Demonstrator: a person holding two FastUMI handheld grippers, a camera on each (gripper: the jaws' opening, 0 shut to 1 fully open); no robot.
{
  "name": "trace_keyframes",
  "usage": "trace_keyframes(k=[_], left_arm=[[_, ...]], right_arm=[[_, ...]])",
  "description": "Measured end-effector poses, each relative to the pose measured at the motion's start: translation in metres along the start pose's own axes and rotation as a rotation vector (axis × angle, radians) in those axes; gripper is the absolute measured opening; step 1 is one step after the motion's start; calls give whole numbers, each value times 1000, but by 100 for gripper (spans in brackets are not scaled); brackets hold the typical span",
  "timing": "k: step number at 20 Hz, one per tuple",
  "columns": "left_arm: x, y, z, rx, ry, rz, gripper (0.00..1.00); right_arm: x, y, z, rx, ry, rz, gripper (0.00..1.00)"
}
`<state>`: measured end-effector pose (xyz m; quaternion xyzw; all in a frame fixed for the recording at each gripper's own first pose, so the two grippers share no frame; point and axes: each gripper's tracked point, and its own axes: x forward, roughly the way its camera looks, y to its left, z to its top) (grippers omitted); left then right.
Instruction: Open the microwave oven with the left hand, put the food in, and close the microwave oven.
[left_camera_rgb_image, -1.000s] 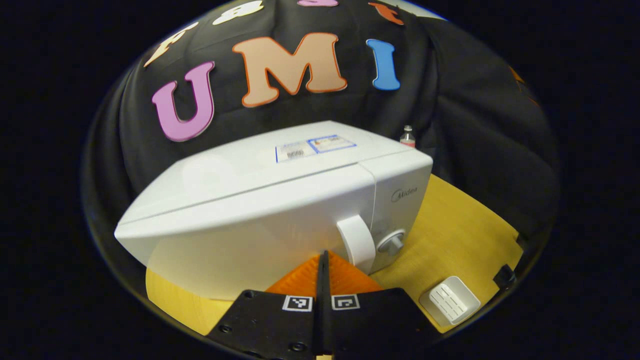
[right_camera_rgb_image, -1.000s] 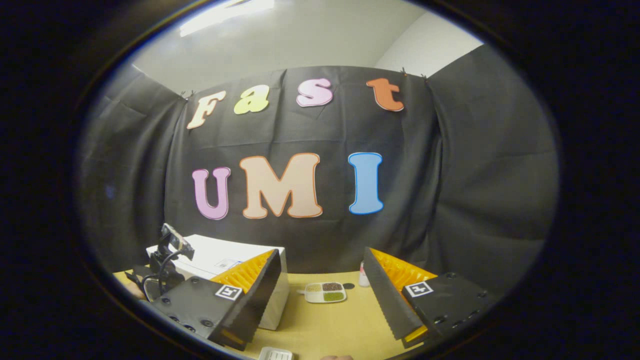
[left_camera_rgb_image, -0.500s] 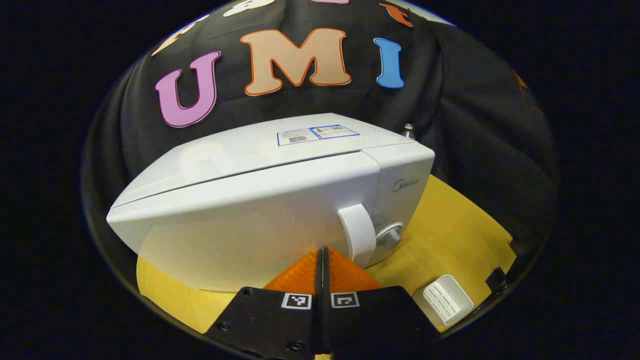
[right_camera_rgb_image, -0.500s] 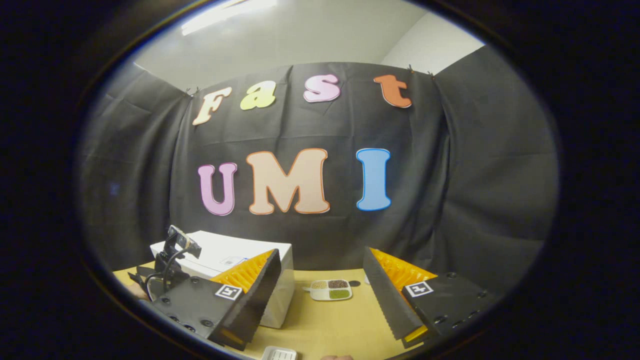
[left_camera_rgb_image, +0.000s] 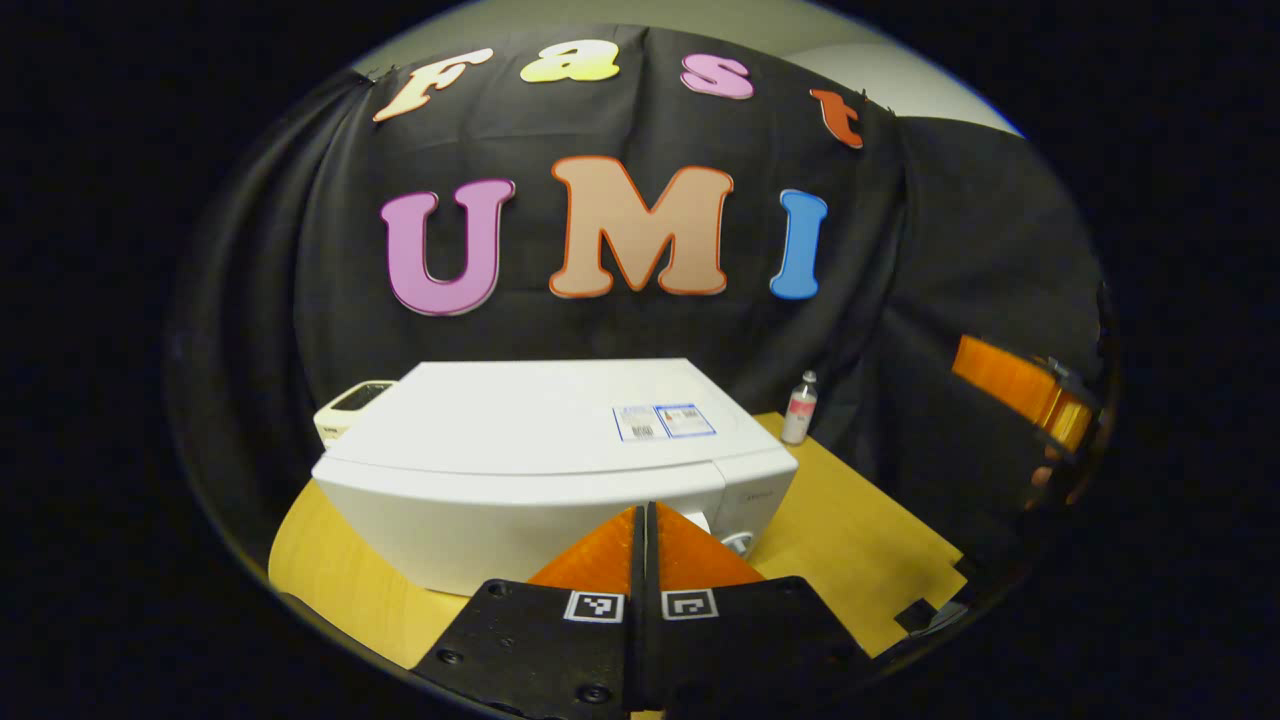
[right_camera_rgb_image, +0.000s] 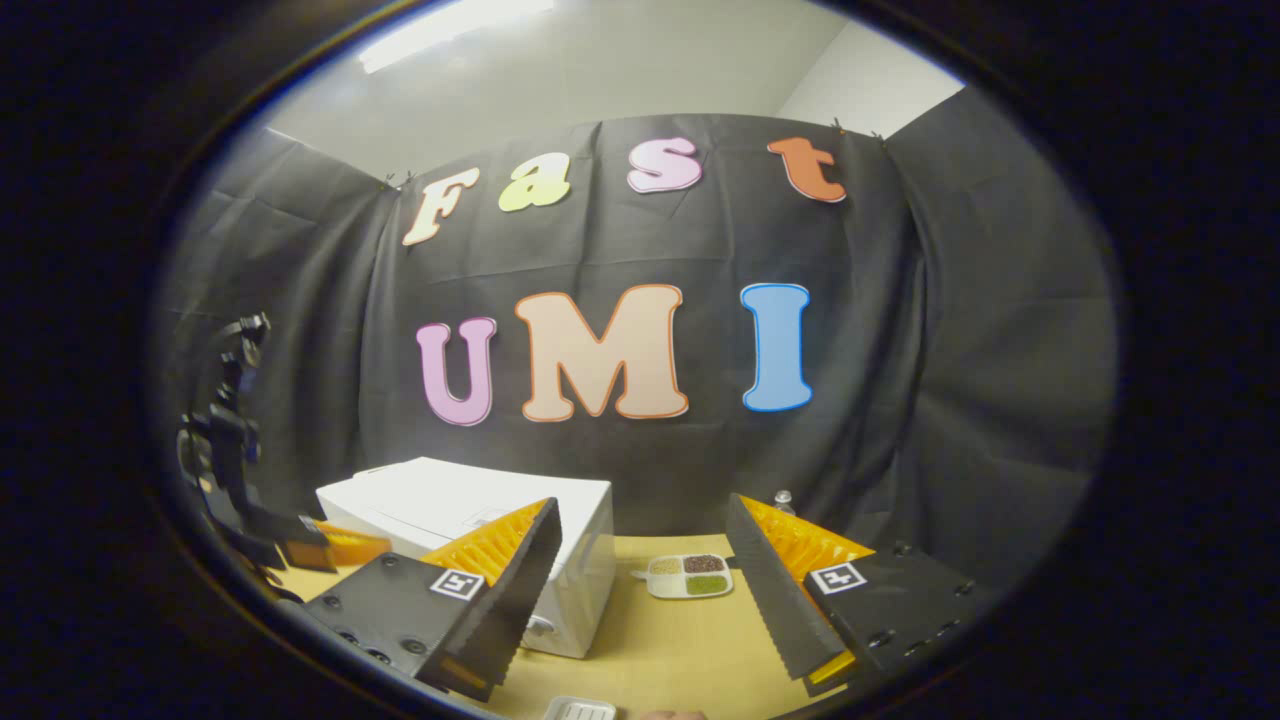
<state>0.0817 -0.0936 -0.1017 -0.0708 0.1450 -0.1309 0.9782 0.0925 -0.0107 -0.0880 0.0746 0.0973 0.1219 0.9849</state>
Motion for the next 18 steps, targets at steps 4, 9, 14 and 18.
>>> trace_keyframes(k=[4, 9, 14, 18], left_arm=[[-31, 21, 72, 37, -187, 75, 0], [-50, 26, 77, 131, -196, 143, 95], [-57, 25, 80, 145, -218, 156, 96], [-60, 25, 82, 142, -229, 164, 96]], right_arm=[[4, 15, 2, -3, -3, 37, 96], [5, 37, 13, 6, -20, 77, 95], [-1, 54, 19, -40, -35, 120, 96], [-6, 55, 19, -33, -28, 126, 96]])
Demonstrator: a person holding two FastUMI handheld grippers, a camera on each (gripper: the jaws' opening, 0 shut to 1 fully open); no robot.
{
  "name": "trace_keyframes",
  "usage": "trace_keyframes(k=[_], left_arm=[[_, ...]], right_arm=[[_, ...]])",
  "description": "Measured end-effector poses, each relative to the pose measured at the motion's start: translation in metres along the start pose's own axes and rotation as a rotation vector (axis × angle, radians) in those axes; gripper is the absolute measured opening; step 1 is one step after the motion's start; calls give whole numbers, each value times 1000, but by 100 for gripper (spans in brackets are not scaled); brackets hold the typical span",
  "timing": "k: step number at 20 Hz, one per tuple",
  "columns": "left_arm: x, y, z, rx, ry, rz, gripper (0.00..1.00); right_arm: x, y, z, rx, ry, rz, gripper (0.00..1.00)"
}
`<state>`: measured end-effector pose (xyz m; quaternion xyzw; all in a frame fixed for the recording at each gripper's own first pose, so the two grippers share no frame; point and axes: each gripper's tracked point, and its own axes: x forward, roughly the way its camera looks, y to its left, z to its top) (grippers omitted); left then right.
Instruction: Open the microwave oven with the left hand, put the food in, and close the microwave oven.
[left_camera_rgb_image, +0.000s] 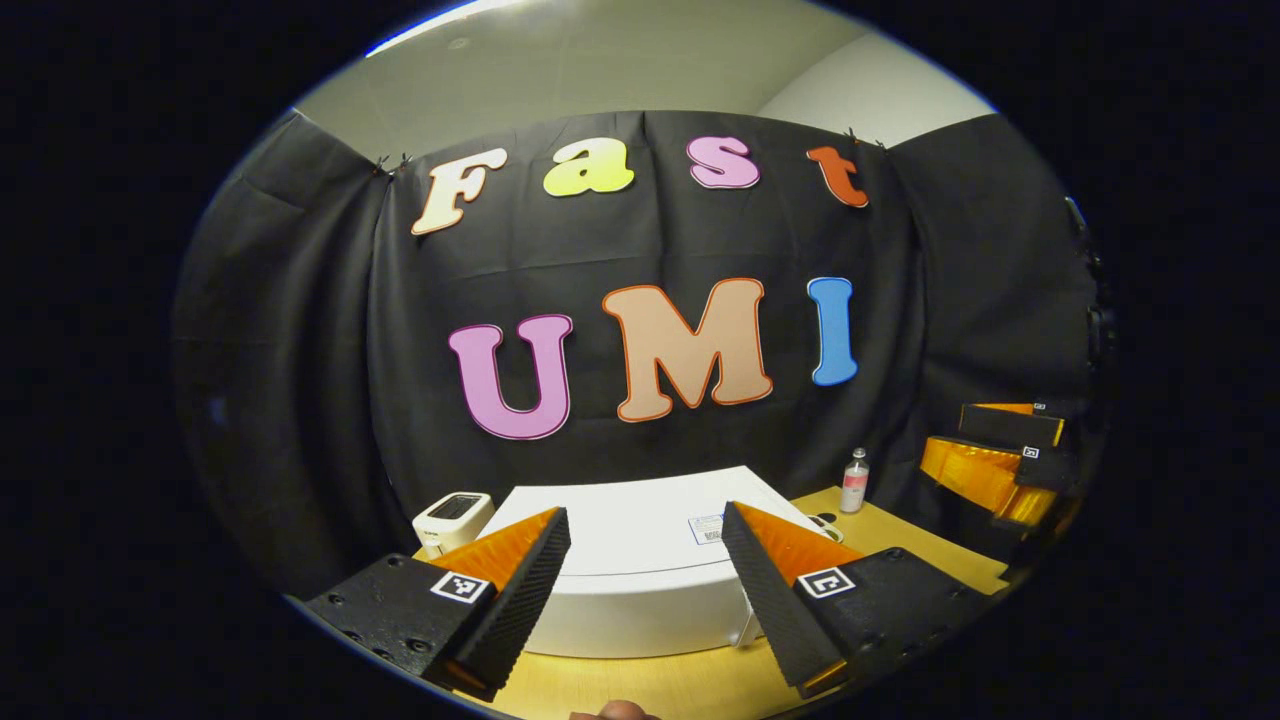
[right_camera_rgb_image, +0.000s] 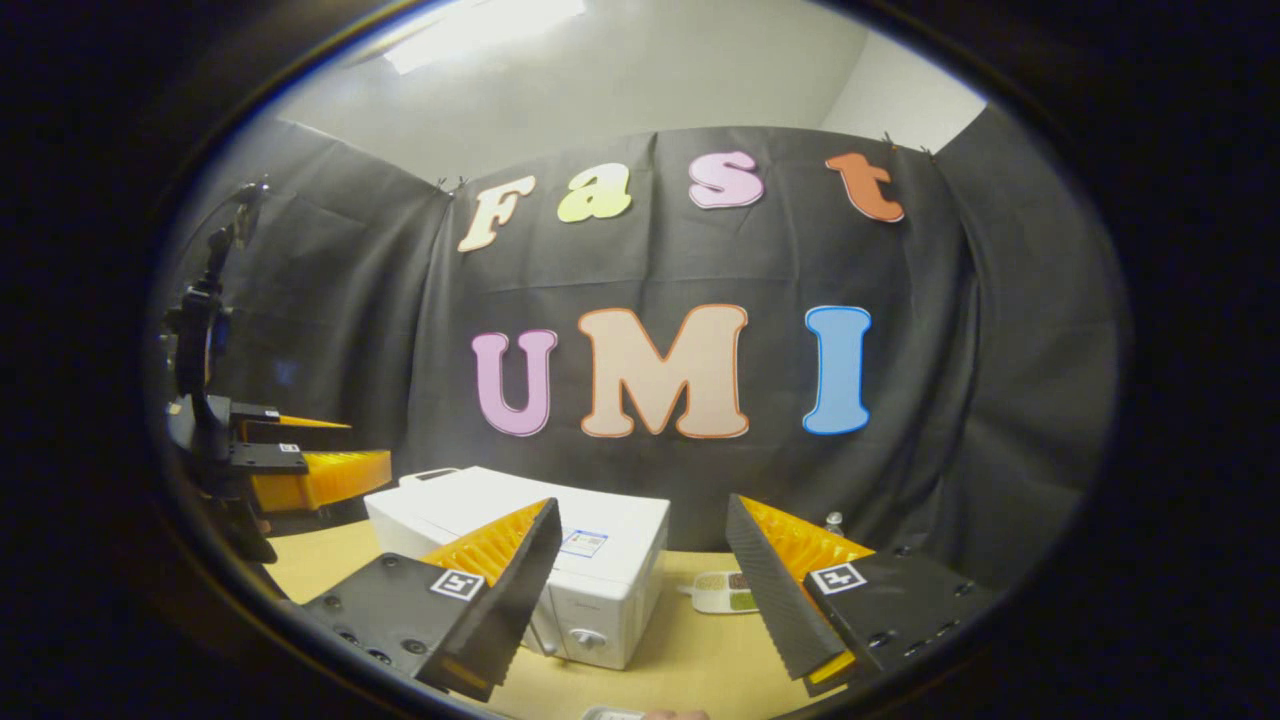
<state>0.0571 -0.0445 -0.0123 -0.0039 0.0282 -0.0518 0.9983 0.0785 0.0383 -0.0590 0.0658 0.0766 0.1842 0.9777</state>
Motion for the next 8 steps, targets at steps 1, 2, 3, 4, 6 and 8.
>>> trace_keyframes(k=[1, 2, 3, 4, 6, 8], left_arm=[[0, 0, 0, -2, 2, -2, 96], [-1, -1, 0, -4, 2, -1, 96], [-1, -1, -2, -3, 5, 0, 96], [-1, -1, -2, -1, 6, 1, 96], [-2, -1, -1, -6, 6, 4, 96], [-3, -2, -3, -8, 9, 5, 96]], right_arm=[[0, 0, 0, 0, 2, 1, 96], [-2, 0, 0, -4, 1, 0, 100], [-3, 0, 0, -8, 1, 0, 100], [-4, 1, 0, -11, 2, 1, 95], [-6, -1, -2, -20, 6, 0, 96], [-8, -3, -4, -20, 11, -4, 96]])
